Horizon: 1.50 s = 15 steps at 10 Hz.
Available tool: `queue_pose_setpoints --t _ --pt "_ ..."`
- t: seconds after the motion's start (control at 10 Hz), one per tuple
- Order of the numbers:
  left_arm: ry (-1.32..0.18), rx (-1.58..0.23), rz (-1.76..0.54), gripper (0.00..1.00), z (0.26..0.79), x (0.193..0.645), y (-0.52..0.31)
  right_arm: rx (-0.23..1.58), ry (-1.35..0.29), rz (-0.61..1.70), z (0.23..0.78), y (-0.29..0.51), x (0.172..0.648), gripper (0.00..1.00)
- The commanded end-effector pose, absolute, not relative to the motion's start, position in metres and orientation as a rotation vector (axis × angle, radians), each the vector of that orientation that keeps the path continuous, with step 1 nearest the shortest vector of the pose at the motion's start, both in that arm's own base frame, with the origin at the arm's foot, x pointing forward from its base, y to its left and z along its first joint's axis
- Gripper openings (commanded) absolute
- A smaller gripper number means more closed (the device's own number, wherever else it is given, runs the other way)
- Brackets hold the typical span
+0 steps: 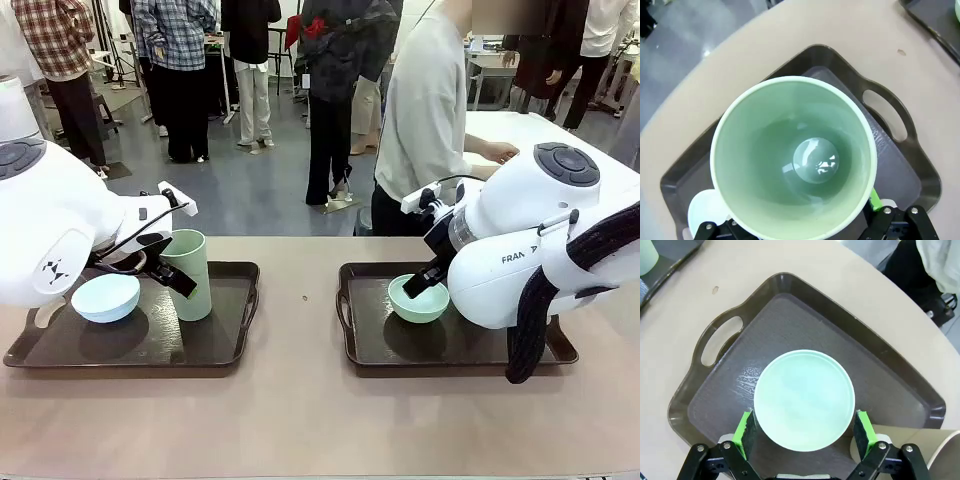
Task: Set up a tray with a mat and arrange the tableware.
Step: Pick up the Picnic Bowl and Reusable plastic cup from the Handle tray in front of the human's position and hold them in the air.
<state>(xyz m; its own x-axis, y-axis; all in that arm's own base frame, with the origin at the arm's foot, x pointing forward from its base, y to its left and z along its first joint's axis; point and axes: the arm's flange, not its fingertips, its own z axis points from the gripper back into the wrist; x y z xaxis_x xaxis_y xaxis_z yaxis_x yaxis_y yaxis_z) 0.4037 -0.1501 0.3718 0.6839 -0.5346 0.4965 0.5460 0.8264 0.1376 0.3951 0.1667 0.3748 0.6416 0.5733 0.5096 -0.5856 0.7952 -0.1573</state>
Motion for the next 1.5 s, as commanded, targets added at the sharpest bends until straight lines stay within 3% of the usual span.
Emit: queue_pose_setpoints --t 0.0,1.1,1.4 --pt "-0.550 -0.022 -0.606 1.00 0.372 0.404 -0.150 0.023 -0.573 0.661 0.375 0.167 0.395 1.00" --pt "-0.549 -0.022 -0.605 1.00 0.372 0.404 -0.150 0.023 -0.573 0.661 0.375 0.167 0.395 1.00" --pt "-0.677 0.115 -0.459 1.00 0.455 0.325 -0.071 -0.109 -0.555 0.549 0.452 0.182 0.324 1.00"
